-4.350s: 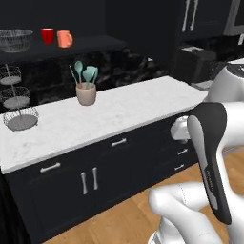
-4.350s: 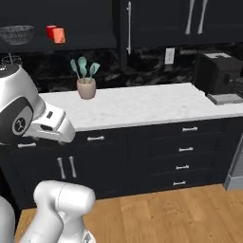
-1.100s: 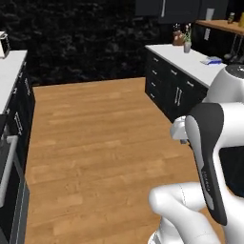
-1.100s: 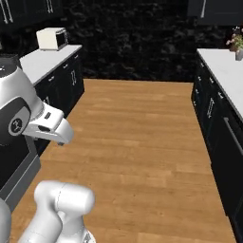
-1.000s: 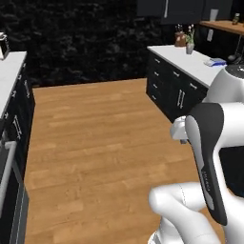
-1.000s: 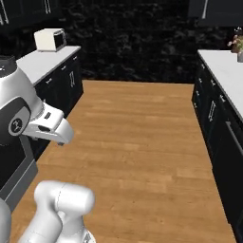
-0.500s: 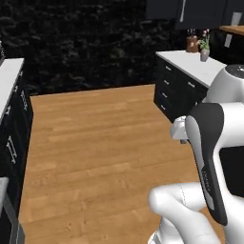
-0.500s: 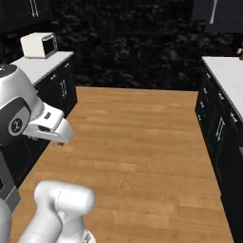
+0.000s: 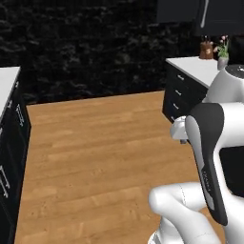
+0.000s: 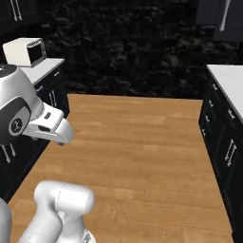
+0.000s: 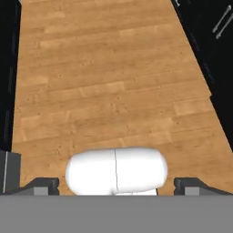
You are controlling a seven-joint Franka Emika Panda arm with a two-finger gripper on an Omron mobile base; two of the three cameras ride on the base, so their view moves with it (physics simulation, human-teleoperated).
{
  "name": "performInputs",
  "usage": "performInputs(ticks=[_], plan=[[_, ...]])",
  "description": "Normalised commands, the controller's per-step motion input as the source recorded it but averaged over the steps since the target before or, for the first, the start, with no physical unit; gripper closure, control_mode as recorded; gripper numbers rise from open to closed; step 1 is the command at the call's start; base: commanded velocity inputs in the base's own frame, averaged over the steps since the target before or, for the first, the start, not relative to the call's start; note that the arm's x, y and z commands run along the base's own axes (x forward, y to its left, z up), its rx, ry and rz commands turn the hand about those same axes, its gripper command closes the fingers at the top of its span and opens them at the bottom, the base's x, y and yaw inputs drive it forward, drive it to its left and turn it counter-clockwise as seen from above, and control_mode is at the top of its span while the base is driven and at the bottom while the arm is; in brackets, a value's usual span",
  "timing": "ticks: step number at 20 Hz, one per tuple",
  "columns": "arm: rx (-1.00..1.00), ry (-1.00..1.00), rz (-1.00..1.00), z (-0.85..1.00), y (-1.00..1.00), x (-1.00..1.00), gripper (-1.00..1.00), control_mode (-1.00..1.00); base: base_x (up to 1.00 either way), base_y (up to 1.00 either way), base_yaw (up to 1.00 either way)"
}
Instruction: Gather all objects into one cabinet and sort the glasses and bowls to opposite sides.
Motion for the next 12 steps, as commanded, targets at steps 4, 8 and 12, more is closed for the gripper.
performInputs(ticks=[4,8,12], plan=[[0.00,0.00,0.00,0.00,0.00,0.00,-1.00,1.00,1.00,0.02,-0.03],[0.00,0.00,0.00,0.00,0.00,0.00,-1.00,1.00,1.00,0.09,-0.12],[0.00,0.00,0.00,0.00,0.00,0.00,-1.00,1.00,1.00,0.13,-0.16]])
